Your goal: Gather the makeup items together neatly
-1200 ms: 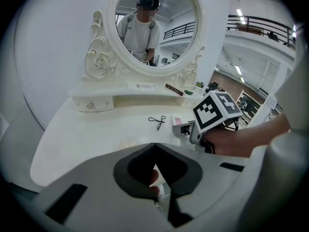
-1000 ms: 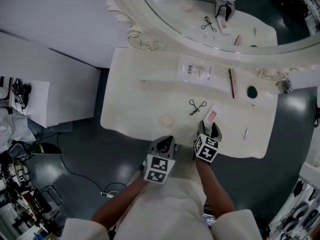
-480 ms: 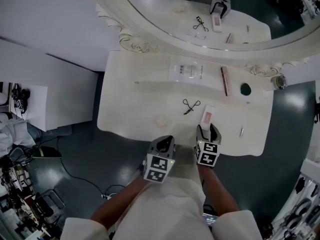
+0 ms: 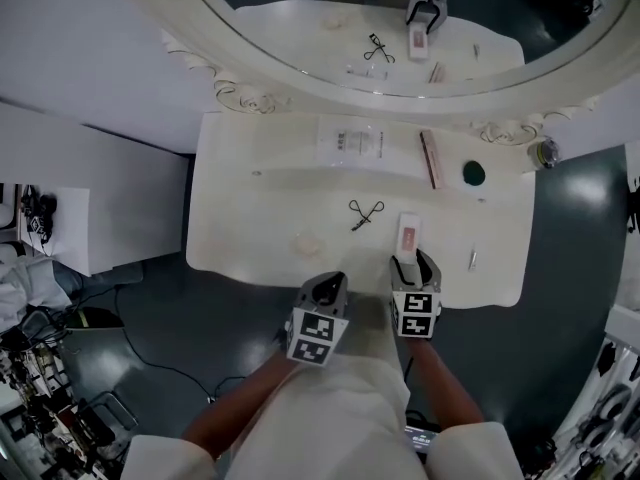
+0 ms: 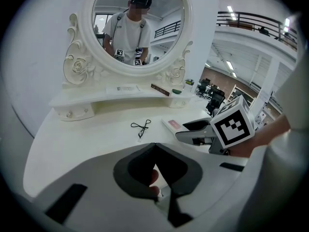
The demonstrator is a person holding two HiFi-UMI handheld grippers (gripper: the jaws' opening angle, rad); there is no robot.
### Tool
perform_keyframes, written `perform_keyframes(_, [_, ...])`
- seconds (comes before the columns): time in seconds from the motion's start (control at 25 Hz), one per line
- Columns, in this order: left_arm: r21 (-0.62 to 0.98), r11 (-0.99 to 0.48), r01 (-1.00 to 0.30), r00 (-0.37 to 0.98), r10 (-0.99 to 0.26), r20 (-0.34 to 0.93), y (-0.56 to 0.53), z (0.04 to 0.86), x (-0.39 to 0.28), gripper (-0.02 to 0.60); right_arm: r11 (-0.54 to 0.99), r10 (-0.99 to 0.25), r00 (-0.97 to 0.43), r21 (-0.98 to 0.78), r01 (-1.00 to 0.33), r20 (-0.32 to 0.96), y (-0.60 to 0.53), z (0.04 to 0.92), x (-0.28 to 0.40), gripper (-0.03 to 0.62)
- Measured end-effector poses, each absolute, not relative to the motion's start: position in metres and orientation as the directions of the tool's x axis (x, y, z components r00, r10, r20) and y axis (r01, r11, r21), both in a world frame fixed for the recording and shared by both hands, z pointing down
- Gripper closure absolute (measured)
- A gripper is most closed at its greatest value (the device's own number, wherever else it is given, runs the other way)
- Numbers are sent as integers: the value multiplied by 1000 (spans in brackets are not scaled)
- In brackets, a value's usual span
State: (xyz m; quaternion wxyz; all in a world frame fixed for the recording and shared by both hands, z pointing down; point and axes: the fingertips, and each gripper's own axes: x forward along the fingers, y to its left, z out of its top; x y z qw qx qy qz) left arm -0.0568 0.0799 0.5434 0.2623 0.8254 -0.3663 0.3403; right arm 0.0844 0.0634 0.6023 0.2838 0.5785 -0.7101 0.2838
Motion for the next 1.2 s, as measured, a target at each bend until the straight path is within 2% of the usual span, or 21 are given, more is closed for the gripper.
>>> perform_keyframes(1.2, [188,-689,-700,544,-343,766,71,549,30,580,111,-676,-140,-87,-990,724,91,605,164,370])
